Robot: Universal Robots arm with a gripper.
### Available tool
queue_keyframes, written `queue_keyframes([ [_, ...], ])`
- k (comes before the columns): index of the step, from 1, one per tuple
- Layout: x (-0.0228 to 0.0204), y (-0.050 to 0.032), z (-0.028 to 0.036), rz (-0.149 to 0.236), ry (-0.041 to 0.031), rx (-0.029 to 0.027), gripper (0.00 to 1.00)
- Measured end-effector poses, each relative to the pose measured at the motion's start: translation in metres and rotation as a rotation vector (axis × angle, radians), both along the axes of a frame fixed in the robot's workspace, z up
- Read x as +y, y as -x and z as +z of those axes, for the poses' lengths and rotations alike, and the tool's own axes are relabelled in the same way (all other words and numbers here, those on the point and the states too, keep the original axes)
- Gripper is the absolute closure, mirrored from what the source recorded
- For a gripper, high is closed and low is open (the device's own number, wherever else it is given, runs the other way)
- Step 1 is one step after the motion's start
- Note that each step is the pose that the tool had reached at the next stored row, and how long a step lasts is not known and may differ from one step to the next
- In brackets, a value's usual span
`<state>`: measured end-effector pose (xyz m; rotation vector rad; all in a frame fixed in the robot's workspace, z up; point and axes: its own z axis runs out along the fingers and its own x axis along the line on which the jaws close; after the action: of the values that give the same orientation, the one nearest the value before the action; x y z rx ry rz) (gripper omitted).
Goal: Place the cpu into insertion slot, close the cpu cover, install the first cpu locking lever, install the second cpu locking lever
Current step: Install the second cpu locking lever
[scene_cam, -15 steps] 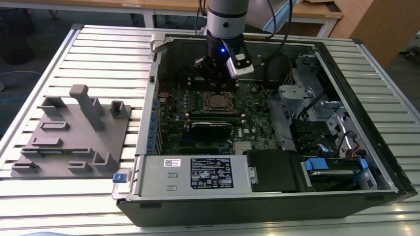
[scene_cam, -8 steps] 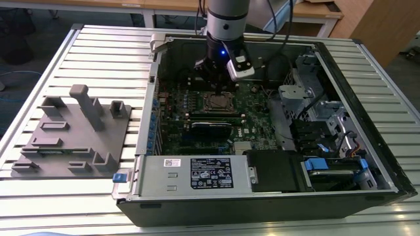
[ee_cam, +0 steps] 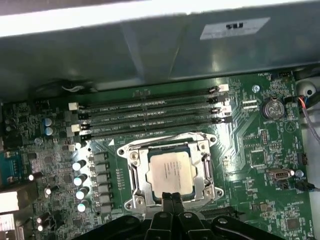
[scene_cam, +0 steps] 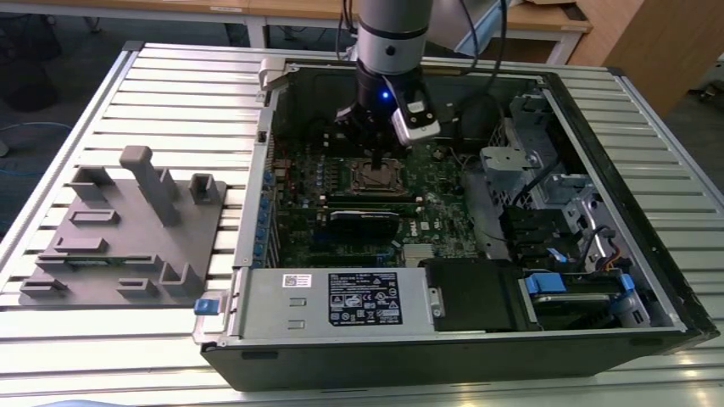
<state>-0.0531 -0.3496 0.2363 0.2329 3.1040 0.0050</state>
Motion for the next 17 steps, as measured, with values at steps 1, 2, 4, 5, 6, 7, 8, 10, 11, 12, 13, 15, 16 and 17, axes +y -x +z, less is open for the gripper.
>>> queue_keyframes([
  [1, -0.0011, 0.0000, 0.0000, 0.000, 0.0000, 0.0000, 0.90],
  [2, -0.0025, 0.0000, 0.0000, 0.000, -0.0001, 0.0000, 0.90],
  [4, -0.0050, 0.0000, 0.0000, 0.000, -0.0003, 0.0000, 0.90],
  [5, -0.0064, 0.0000, 0.0000, 0.000, -0.0005, 0.0000, 0.90],
  [6, -0.0077, 0.0000, 0.0000, 0.000, -0.0007, 0.0000, 0.90],
  [7, -0.0090, 0.0000, 0.0000, 0.000, -0.0008, 0.0000, 0.90],
  [8, -0.0101, 0.0000, 0.0000, 0.000, -0.0010, 0.0000, 0.90],
  [10, -0.0122, 0.0000, 0.0000, 0.000, -0.0010, 0.0000, 0.90],
  [11, -0.0132, 0.0000, 0.0000, 0.000, -0.0011, 0.0000, 0.90],
  [12, -0.0142, 0.0000, 0.0000, 0.000, -0.0011, 0.0000, 0.90],
  [13, -0.0152, 0.0000, 0.0000, 0.000, -0.0011, 0.0001, 0.90],
  [15, -0.0171, 0.0000, 0.0000, 0.000, -0.0013, 0.0000, 0.90],
  [16, -0.0180, 0.0000, 0.0000, 0.000, -0.0014, 0.0000, 0.90],
  [17, -0.0189, 0.0000, 0.0000, 0.000, -0.0015, 0.0001, 0.90],
])
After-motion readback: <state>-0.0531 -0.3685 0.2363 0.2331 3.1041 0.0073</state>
